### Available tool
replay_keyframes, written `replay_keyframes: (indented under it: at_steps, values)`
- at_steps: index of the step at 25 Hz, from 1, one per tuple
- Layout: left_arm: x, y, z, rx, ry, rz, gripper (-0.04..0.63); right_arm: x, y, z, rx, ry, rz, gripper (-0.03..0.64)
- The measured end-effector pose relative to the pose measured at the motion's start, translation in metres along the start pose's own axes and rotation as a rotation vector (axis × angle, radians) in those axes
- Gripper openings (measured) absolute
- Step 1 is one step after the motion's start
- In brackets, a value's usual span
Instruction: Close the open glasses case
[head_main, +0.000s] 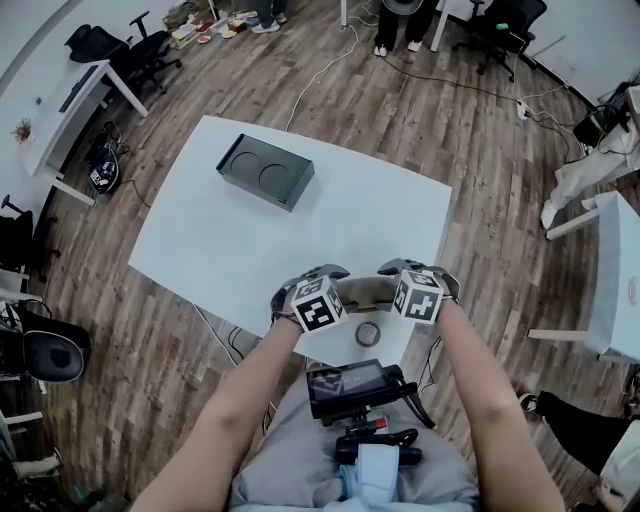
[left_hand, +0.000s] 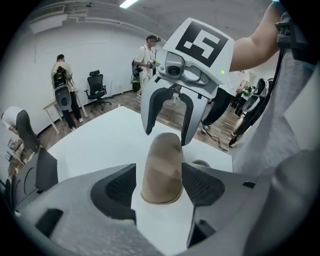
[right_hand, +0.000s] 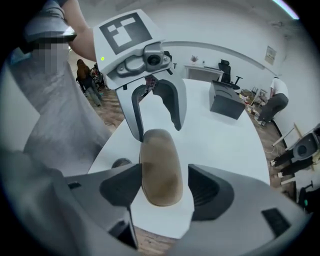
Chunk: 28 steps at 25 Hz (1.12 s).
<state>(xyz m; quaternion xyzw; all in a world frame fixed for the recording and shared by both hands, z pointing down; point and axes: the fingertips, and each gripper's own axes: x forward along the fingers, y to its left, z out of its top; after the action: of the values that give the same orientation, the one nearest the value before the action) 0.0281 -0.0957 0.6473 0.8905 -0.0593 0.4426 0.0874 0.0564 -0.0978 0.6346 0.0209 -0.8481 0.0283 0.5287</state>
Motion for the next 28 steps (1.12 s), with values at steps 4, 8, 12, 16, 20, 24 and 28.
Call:
replay_keyframes:
  at_steps: [4,8,12,16,20,24,28]
  values:
    - [-0.022,-0.008,-0.003,-0.188,-0.109,0.07,0.272,-0.034,-0.003,0.006,0.151,-0.174,-0.153,0.261]
    - [-0.032,-0.025,-0.022,-0.764,-0.312,0.072,0.27,-0.044,0.014,-0.02,0.309,-0.219,-0.318,0.25]
    - [-0.03,-0.041,-0.039,-1.497,-0.562,-0.106,0.264,-0.038,0.026,-0.055,1.138,-0.56,-0.136,0.184]
    - [-0.026,-0.039,-0.057,-1.711,-0.629,-0.123,0.204,-0.034,0.024,-0.07,1.576,-0.808,0.003,0.156]
    - [-0.037,-0.015,-0.058,-1.423,-0.554,0.075,0.204,-0.033,0.01,-0.086,1.364,-0.628,-0.173,0.12]
    - [-0.049,0.008,-0.028,-0.844,-0.44,0.192,0.206,-0.035,-0.008,-0.058,0.936,-0.472,-0.218,0.151]
    - [-0.044,0.018,-0.004,-0.349,-0.245,0.174,0.239,-0.032,-0.013,-0.027,0.323,-0.236,-0.191,0.191]
